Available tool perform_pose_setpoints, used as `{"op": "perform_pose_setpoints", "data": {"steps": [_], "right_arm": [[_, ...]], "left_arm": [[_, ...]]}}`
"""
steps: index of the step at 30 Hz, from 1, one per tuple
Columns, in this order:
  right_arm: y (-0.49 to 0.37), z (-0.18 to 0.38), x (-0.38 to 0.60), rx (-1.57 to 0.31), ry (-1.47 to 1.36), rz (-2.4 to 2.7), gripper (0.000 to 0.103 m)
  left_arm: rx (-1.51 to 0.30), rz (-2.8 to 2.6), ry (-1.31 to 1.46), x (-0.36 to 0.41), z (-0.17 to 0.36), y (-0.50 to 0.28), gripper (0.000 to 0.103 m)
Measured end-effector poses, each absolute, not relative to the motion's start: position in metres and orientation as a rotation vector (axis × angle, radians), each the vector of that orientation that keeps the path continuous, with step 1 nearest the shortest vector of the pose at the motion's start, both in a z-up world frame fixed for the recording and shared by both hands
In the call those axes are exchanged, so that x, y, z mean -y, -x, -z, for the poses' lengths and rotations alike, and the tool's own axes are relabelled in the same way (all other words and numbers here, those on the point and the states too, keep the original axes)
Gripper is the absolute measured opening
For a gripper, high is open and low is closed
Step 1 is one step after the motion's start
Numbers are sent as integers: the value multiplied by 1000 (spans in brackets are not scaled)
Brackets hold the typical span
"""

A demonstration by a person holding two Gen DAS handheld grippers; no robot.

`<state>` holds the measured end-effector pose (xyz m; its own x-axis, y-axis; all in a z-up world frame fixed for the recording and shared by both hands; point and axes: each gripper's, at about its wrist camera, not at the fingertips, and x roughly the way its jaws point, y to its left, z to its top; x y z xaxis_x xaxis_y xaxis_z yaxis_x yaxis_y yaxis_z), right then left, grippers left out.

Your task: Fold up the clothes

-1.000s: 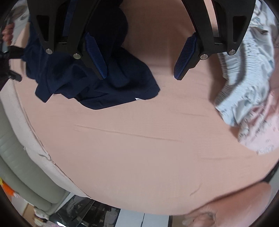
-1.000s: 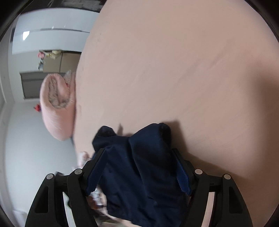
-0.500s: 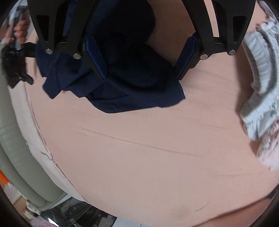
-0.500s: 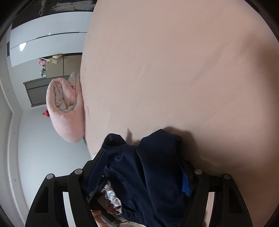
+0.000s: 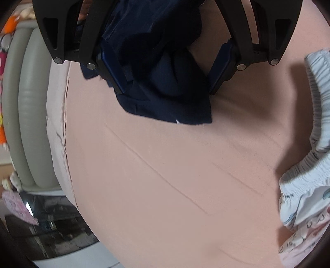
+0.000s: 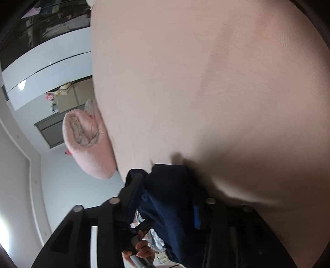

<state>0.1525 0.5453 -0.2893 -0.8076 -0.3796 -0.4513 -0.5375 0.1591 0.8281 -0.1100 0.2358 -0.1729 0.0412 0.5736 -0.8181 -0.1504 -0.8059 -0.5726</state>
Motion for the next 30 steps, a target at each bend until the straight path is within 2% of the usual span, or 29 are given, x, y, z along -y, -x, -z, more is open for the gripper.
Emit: {"op": "perform_pose_setpoints", "data": {"steps": [4,6,8,10,13,18,23,25,30], "right_arm": [[-154,290,-546,-2256,916,-1732,21],[-153,288,-546,-2230,922,-1742,20],[-151,283,-545,-2181,936,-1769,20],[-152,281,-544,-2137,951,-1793,20],[-149,274,-543,-2066,984,-1829,20],[-149,262,-542,-1932,1046,-1888,20],[-138,245,-541,-1749,1138,-1978,20],[-133,238,-541,-1664,1178,-2013,20],[-124,223,-534,-1507,1265,-2068,19]], "left_arm": [[411,-1829,1805,-238,170,108,78],[357,-1853,1786,-239,169,103,77],[343,-1879,1768,-238,171,93,68],[320,-1894,1759,-235,170,92,49],[314,-1890,1732,-226,170,97,38],[289,-1866,1674,-212,171,101,34],[139,-1905,1561,-218,167,79,31],[79,-1918,1539,-229,162,80,21],[-36,-1952,1434,-260,158,72,20]]}}
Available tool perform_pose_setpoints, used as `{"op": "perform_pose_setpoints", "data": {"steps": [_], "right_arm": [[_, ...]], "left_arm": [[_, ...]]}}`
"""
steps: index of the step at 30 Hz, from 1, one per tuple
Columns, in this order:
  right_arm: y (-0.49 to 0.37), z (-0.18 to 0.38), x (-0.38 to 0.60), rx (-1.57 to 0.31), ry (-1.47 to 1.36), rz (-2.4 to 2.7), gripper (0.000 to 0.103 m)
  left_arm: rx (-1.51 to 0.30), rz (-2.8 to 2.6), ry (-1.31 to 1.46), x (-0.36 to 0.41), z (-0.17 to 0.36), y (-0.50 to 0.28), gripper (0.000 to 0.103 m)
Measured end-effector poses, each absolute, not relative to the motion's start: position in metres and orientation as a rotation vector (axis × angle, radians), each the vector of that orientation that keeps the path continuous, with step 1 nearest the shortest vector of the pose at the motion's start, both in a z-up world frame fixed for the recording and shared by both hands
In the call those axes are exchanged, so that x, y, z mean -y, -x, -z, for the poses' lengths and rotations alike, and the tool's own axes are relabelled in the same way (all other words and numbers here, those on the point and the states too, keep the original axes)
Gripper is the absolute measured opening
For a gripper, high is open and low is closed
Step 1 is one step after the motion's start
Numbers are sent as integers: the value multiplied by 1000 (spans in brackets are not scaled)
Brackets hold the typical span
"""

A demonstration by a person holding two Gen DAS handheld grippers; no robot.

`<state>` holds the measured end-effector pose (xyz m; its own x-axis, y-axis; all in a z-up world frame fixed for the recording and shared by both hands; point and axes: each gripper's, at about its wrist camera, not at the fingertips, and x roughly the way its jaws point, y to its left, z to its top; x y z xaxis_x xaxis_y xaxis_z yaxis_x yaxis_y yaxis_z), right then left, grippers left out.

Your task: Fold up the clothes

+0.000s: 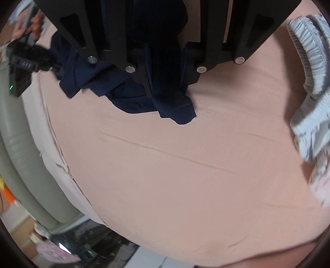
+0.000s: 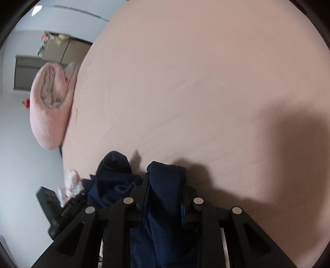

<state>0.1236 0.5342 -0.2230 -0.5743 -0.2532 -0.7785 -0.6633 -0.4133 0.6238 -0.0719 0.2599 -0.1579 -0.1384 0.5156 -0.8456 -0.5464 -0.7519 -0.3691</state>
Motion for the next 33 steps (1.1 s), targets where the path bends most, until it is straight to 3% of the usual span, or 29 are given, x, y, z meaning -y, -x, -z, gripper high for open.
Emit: {"op": "perform_pose_setpoints", "data": {"steps": [5,15,27,33], "right_arm": [[-128,207,-530,-1371,1259,-2137,16],[-135,138,-520,-952,1128,-2363,14],[-141,82,-516,-829,812,-2548,13],[-121,100,-526,-868,856,-2479,14]], "left_arm": [[-181,-1968,1268,-278,142,67,15],[-254,-2023,1061,-304,108,72,8],[-169,-2138,818,-254,54,77,8],[-283,-2214,898,-237,83,93,8]]}}
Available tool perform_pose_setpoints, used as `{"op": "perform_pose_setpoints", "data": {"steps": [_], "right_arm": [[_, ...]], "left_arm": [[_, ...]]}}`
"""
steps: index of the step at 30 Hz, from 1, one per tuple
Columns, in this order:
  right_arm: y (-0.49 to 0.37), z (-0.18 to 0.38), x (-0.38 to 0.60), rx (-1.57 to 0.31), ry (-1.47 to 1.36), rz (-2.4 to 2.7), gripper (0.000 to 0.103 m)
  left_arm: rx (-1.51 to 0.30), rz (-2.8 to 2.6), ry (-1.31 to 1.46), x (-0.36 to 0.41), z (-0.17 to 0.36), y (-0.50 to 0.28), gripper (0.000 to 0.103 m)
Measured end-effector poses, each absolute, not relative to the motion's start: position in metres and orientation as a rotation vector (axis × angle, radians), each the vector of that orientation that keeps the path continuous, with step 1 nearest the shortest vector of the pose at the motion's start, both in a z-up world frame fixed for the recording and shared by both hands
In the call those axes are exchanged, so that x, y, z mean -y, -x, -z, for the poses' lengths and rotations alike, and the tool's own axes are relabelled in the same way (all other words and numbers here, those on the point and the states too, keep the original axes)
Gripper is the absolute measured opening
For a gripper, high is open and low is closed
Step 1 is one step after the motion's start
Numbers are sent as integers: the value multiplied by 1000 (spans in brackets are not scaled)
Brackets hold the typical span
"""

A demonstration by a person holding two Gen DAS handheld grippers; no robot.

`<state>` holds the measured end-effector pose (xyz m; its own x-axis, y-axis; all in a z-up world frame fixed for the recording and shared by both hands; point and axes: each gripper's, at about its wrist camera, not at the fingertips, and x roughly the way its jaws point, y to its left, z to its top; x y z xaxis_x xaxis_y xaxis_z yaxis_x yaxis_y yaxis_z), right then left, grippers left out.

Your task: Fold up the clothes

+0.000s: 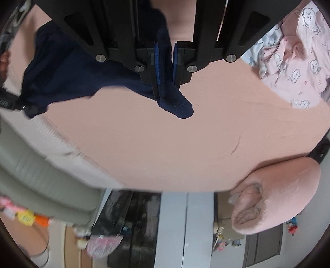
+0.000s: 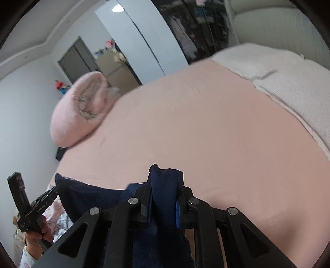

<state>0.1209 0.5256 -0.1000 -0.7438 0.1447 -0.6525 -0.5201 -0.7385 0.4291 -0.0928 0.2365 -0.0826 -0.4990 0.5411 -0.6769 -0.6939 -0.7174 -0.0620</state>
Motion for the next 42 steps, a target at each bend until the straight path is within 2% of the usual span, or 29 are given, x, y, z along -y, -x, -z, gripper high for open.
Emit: {"op": "perform_pose_setpoints", "data": {"steps": [4,8,10,11,12,13,14,15,17,24,33,42], "right_arm": [[-117,133,-537,-928,968,-2378,14],[-116,149,-538,-886,1026,-2346,14],[-115,154,-539,-872,1065,-2327,17],[-114,156,-539,-862,1093,-2313,25],[-114,159,-540,-852,1120,-2299,32],[-114,160,-539,-841,1140,-2286,47],[-115,160,-538,-828,1146,-2285,60],[-117,160,-537,-814,1150,-2286,64],[-121,158,-536,-787,1143,-2281,67],[-145,153,-524,-790,1150,-2308,68],[-175,153,-488,-704,1147,-2353,68],[-206,158,-468,-794,1116,-2378,68]], "left_arm": [[-332,-2218,1050,-241,121,103,8],[-330,-2217,1129,-237,141,107,11],[-354,-2228,1146,-237,146,107,20],[-365,-2233,1144,-237,147,105,25],[-372,-2237,1133,-236,145,103,43],[-377,-2240,1122,-235,143,101,75],[-373,-2239,1110,-233,141,98,89],[-370,-2237,1099,-232,138,96,101],[-362,-2234,1076,-228,132,92,101],[-366,-2230,985,-211,120,62,101],[-484,-2220,813,-194,120,8,101],[-609,-2177,750,-191,134,-26,101]]}}
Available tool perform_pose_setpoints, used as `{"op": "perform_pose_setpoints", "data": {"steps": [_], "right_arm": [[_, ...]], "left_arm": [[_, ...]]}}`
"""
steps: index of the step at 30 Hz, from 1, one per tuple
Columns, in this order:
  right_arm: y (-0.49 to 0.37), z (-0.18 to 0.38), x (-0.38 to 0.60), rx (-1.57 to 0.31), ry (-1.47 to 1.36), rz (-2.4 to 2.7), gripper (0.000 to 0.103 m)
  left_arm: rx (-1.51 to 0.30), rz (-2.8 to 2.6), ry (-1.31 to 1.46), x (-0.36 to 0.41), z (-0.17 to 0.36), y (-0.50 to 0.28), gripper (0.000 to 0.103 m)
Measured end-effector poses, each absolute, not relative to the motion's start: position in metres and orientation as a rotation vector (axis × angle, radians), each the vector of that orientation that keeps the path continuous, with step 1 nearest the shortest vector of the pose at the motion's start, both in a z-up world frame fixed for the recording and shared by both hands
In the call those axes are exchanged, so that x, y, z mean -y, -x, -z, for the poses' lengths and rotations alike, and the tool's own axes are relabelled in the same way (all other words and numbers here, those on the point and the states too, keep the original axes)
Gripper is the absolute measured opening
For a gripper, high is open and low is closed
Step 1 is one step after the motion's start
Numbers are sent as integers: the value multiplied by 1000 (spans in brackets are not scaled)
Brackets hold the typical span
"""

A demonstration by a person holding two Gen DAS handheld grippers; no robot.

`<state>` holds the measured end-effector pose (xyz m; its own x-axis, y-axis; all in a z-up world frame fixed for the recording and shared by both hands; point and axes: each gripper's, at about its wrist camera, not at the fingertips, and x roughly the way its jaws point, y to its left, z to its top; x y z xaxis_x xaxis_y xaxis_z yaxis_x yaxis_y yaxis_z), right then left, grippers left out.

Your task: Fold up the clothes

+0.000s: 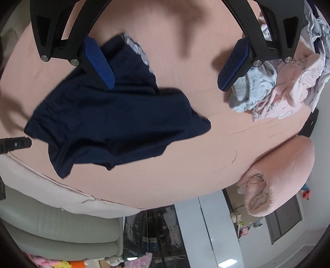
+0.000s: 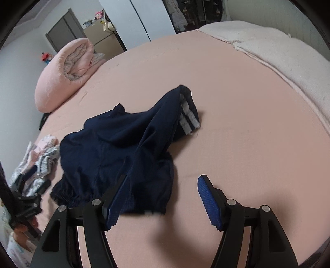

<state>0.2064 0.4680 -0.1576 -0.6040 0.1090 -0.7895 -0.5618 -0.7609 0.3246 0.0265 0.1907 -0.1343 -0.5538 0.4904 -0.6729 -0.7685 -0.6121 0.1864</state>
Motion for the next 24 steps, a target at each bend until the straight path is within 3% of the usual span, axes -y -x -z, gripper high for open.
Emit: {"op": "perform_pose_setpoints", "data": {"steps": [4,13,24], "right_arm": [[-217,158,-461,-791,1119,-2360,68],[-216,166,-441,-539,1206,-2368,68],[-191,179,-436,-453,1105,-2299,68]], "left_arm": [[-593,-2164,777,-183,138,-30,101],[-618,-2123,792,-175,146,-49,101],[-659,-2201,830,-207,166,-38,101]]}}
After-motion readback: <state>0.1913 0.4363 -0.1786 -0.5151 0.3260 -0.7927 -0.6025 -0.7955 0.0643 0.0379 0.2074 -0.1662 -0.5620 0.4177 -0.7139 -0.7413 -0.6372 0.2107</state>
